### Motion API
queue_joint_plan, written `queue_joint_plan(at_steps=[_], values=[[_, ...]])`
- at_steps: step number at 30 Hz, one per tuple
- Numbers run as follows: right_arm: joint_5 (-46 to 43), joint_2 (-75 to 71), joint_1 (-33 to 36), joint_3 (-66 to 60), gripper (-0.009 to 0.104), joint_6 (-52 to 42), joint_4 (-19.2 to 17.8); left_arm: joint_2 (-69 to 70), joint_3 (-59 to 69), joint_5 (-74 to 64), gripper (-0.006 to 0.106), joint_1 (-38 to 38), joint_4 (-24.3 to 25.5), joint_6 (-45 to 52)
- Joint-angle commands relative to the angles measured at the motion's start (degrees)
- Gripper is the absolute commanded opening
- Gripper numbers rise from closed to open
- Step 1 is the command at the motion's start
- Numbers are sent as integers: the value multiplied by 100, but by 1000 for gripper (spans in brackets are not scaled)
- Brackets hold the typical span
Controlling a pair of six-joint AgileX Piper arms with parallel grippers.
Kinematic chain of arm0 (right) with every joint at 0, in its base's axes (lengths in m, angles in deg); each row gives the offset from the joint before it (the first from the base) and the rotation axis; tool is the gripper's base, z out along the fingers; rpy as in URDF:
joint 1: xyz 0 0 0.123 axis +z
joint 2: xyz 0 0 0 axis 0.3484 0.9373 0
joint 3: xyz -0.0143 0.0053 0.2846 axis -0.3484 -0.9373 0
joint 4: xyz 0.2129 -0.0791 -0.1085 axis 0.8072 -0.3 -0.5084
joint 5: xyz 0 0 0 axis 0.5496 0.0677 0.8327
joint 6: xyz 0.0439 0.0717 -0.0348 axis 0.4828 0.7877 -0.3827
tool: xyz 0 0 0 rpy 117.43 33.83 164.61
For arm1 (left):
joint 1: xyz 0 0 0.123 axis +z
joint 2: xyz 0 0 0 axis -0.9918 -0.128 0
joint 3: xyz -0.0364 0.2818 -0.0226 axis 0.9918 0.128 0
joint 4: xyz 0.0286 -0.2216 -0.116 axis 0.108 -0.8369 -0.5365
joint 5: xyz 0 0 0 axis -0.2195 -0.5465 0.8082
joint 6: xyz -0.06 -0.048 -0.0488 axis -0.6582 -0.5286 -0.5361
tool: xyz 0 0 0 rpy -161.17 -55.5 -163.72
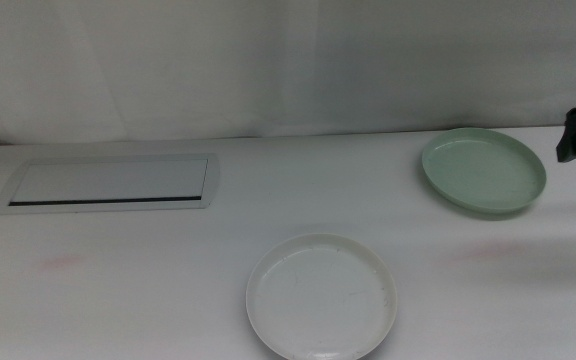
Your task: Stack the three bowls on top of each other.
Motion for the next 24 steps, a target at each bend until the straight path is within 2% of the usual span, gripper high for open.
queue_joint_plan(at_steps=[1,16,24], values=[[-175,314,-23,117,103,-143,51,217,167,44,-3,0,-24,-47],[-380,2084,-23,1269,103,0,51,217,167,24,-3,0,-24,-47],[-558,2507,-23,1449,103,155,-121,217,167,24,-3,0,-24,-47]])
